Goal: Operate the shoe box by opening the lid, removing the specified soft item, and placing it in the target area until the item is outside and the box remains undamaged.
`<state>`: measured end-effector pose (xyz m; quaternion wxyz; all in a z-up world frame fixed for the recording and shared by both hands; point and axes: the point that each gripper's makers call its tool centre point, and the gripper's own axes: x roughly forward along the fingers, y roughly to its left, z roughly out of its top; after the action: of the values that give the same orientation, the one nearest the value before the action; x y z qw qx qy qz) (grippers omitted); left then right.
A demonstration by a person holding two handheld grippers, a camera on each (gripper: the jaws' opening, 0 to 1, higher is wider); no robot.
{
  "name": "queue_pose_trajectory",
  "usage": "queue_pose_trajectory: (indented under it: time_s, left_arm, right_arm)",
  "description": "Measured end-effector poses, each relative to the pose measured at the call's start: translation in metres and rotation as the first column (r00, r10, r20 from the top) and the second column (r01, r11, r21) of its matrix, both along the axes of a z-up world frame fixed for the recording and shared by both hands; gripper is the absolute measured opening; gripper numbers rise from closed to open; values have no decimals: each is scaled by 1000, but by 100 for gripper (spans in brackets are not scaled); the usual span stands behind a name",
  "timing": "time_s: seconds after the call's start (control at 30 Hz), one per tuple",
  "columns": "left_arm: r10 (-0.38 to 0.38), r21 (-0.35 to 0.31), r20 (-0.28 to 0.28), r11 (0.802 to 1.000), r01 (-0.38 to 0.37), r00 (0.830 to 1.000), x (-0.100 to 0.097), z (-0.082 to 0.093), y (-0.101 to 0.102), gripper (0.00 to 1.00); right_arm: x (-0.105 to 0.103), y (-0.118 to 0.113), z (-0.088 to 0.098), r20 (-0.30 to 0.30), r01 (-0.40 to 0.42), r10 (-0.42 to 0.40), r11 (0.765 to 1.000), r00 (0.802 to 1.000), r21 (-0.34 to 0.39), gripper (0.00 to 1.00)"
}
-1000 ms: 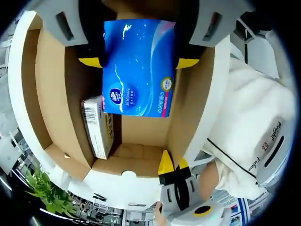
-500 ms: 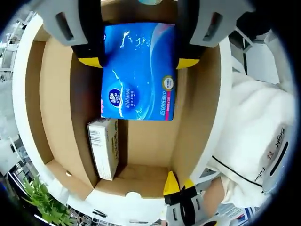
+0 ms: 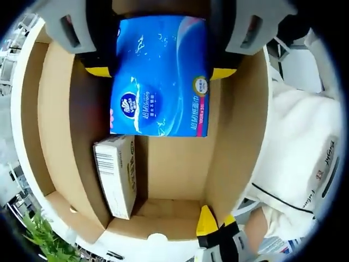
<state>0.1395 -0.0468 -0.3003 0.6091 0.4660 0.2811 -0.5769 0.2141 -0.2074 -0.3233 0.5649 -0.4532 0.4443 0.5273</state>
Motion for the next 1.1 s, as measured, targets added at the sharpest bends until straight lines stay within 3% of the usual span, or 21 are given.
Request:
queue_pose_trajectory:
  time_s: [0.13,0.33,0.77,1.1]
  left_arm:
    - [0,1,-1,1000,0,1000,0,0,0,5]
    - [0,-2,3,1000,0,1000,0,0,1,5]
    - [0,-7,8,1000,0,1000,0,0,0,6]
    - [1,-8,13,1000,-1,1000,0,0,-1,6]
  right_arm:
    - [2,1,-3,-2,3,-3,1000,1000,-22,71]
    - [-16,4,-14,-5,10,-10,998,1000,-62,74]
    - [-17,1,-23,0,18,-18,989,1000,-150,76]
    - [-16,1,-24,2,25,-25,990,1000,-142,75]
